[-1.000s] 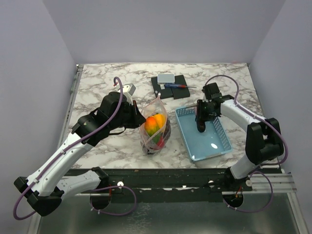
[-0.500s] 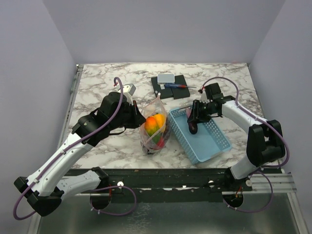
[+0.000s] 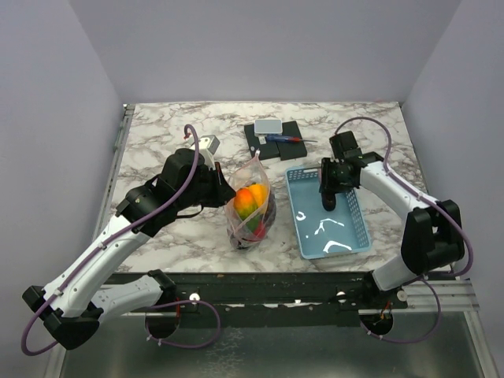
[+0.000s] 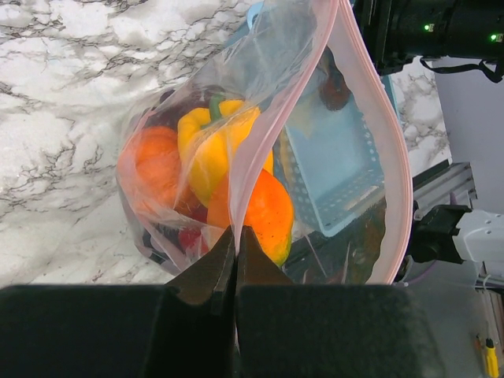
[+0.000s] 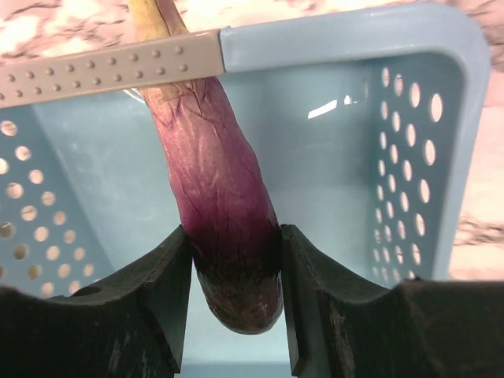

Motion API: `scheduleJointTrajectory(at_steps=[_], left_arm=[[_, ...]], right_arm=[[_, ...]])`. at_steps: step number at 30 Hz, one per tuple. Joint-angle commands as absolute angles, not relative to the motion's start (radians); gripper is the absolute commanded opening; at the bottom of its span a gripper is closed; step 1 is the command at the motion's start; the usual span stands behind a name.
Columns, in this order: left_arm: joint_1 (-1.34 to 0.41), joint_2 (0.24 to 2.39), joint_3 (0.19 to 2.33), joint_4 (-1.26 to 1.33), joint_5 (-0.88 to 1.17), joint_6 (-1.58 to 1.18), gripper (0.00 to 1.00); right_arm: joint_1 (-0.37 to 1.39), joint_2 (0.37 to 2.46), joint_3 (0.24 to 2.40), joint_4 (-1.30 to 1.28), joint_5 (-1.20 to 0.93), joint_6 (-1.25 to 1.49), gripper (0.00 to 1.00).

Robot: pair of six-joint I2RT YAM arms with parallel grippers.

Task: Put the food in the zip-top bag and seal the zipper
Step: Pick up the fake vegetable from the bin, then place the fake vegetable in the bin.

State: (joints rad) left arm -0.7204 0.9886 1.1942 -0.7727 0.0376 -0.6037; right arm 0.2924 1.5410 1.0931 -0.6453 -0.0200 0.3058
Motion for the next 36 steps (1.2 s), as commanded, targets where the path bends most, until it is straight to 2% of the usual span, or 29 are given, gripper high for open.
scheduleJointTrajectory(at_steps=[1, 9, 12, 15, 20, 29, 32, 36], left_arm=[[-0.723, 0.992, 1.187, -0.746, 0.054, -0.593, 0.00], [-0.723, 0.984, 1.180, -0.743, 0.056, -0.589, 0.00], [-0.722, 0.982, 1.174, -0.742, 0.054, -0.589, 0.00], [-0.722, 0.981, 1.172, -0.742, 0.054, -0.587, 0.00], [-0.722, 0.982, 1.170, -0.743, 0.051, -0.581, 0.00], [-0.722, 0.985, 1.174, -0.743, 0.055, -0.578, 0.00], [-0.723, 0.986, 1.172, -0.742, 0.060, -0.582, 0.00], [-0.722, 0.986, 1.173, -0.743, 0.063, -0.584, 0.00]], right_arm=[[0.365, 1.540, 1.154, -0.732, 0.341, 0.264, 0.14], [0.553, 1.708, 1.186, -0.885, 0.757, 0.295, 0.09], [0.587, 1.749, 1.189, -0.946, 0.825, 0.331, 0.09], [0.588, 1.736, 1.176, -0.949, 0.784, 0.343, 0.09], [0.588, 1.641, 1.166, -0.878, 0.542, 0.337, 0.09], [0.589, 1.590, 1.195, -0.930, 0.390, 0.332, 0.11], [0.587, 1.581, 1.168, -0.902, 0.339, 0.328, 0.16], [0.587, 1.572, 1.117, -0.828, 0.291, 0.339, 0.29]])
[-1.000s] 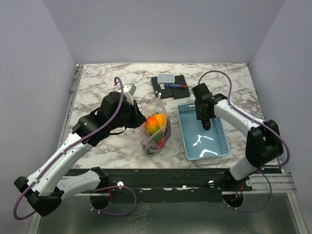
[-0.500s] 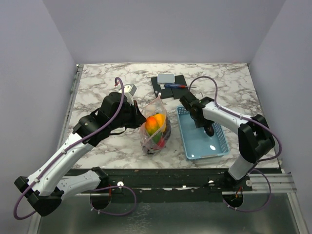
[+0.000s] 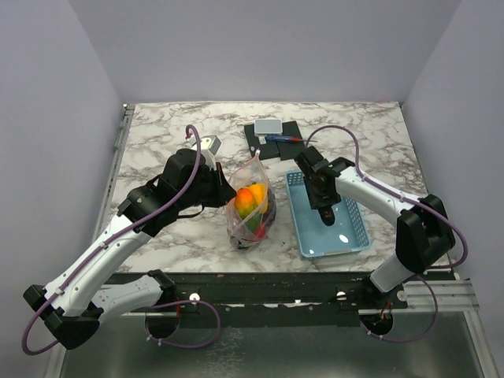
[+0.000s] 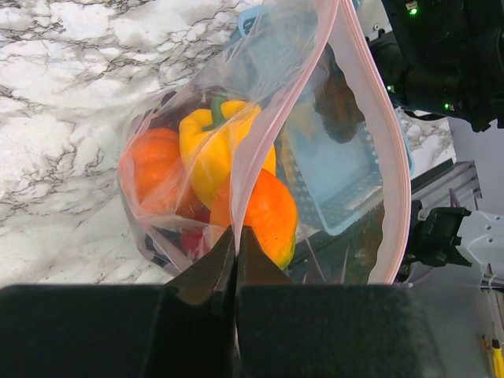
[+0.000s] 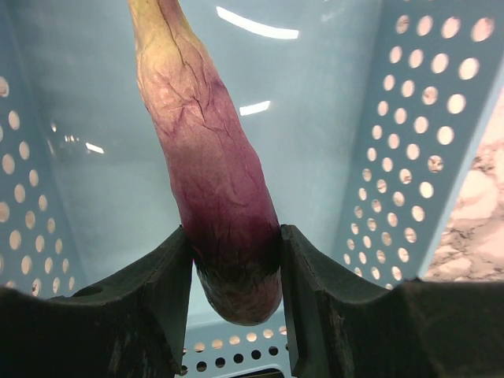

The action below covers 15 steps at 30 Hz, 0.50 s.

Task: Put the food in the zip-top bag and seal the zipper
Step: Place the fake vegetable in the bin.

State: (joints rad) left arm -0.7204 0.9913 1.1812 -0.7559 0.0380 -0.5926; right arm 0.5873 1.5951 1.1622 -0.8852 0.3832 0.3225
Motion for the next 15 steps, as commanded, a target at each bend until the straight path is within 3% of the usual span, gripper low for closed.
scheduleJointTrajectory(at_steps=[1, 11, 15], left_arm=[[-0.723, 0.985, 1.173, -0.742, 0.065, -0.586, 0.00], [-0.722, 0.965, 1.158, -0.749, 0.064, -0.600, 0.00], [-0.723, 0.964, 1.156, -0.750, 0.062, -0.603, 0.00]], right_arm=[[0.586, 1.576, 1.106, -0.809, 0.282, 0.341, 0.30], [0.562, 1.607, 1.025, -0.663, 0.240, 0.371, 0.42], [0.562, 1.597, 1.016, -0.647, 0.233, 0.382, 0.66]])
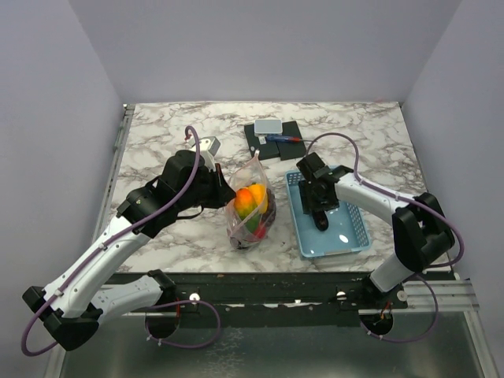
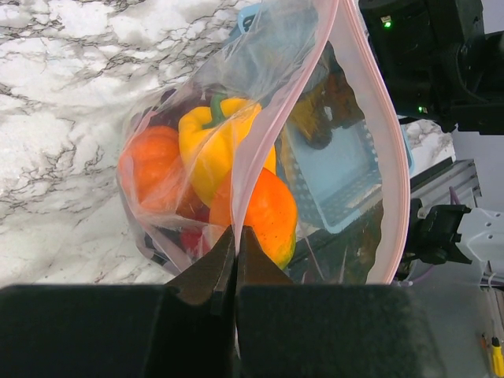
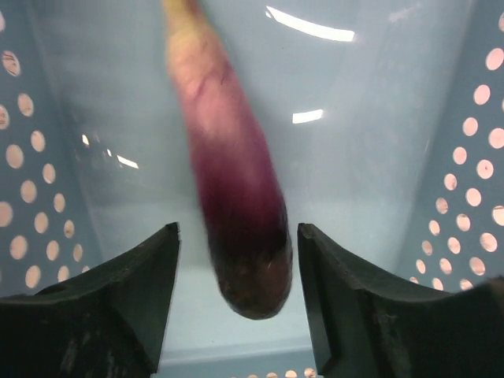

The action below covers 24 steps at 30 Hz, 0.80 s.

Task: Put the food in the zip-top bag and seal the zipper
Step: Place the fake vegetable in the bin.

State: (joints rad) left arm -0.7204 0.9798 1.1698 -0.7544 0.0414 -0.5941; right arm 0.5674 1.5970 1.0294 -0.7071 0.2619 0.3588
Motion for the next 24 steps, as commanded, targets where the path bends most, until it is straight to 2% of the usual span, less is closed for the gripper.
scheduleJointTrajectory(at_steps=[1, 4, 7, 16, 24], left_arm=[[-0.723, 0.963, 1.158, -0.750, 0.062, -0.603, 0.00], [-0.723, 0.965, 1.158, -0.753, 0.061, -0.606, 0.00], [-0.723, 0.967, 1.158, -0.752, 0.059, -0.606, 0.00], [-0.722, 0.987, 1.161, -0.749, 0.057, -0.603, 0.00], [-0.722, 1.002, 1.161, -0.743, 0.058, -0.604, 0.00]], right_arm=[[0.562, 1.589, 1.012, -0.646, 0.231, 0.384, 0.69], [0.562, 1.554, 0.999, -0.652, 0.232, 0.393, 0.76], [0.562, 1.504, 0.977, -0.661, 0.226, 0.411, 0.79], [0.563, 1.318, 0.821, -0.600, 0.208, 0.519, 0.80], [0.562, 1.204, 0.625, -0.378, 0.203, 0.591, 0.80]])
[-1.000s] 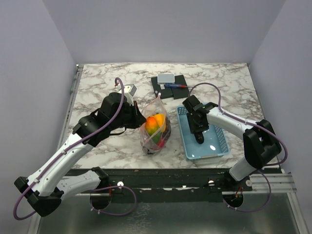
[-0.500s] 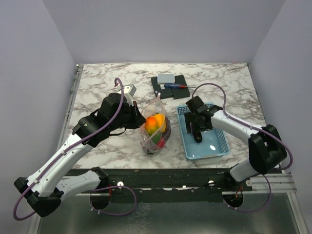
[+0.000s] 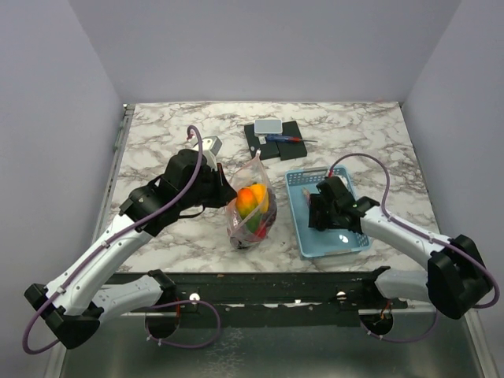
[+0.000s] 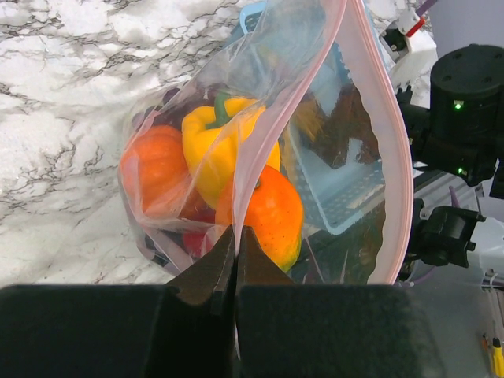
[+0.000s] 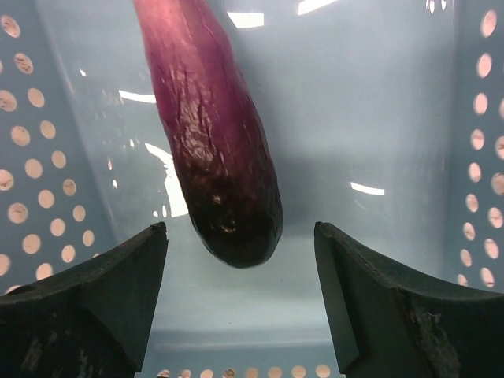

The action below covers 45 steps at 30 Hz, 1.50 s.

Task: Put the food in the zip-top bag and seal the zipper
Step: Place the fake vegetable in the bin, then pick up the fake vegetable from the bin.

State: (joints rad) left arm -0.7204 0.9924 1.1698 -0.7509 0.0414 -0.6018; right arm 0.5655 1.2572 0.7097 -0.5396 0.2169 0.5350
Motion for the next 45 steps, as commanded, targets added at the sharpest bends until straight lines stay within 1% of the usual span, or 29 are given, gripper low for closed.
scheduleJointTrajectory(at_steps=[1, 5, 13, 19, 25, 38, 45], left_arm=[[-0.722, 1.004, 1.161, -0.742, 0.057, -0.605, 0.00], [-0.723, 1.006, 1.163, -0.741, 0.058, -0.606, 0.00], [-0.722, 1.015, 1.158, -0.739, 0.052, -0.607, 0.00], [-0.722, 1.019, 1.158, -0.733, 0.059, -0.607, 0.00], [-0.722, 1.016, 1.157, -0.733, 0.064, -0.607, 0.00], [-0.722, 1.012, 1.159, -0.733, 0.070, -0.600, 0.00], [-0.722, 1.015, 1.157, -0.732, 0.069, -0.595, 0.00]], right_arm=[[0.562, 1.195, 0.605, -0.345, 0.207, 0.592, 0.79], [0.563, 1.156, 0.525, -0.226, 0.256, 0.599, 0.79], [0.564, 1.065, 0.398, -0.040, 0.272, 0.555, 0.78], [0.564, 1.019, 0.371, -0.027, 0.318, 0.581, 0.77], [0.584, 1.048, 0.378, -0.029, 0.330, 0.583, 0.76], [0.643, 1.132, 0.429, -0.085, 0.414, 0.610, 0.71], [0.666, 1.138, 0.434, -0.095, 0.440, 0.616, 0.62]])
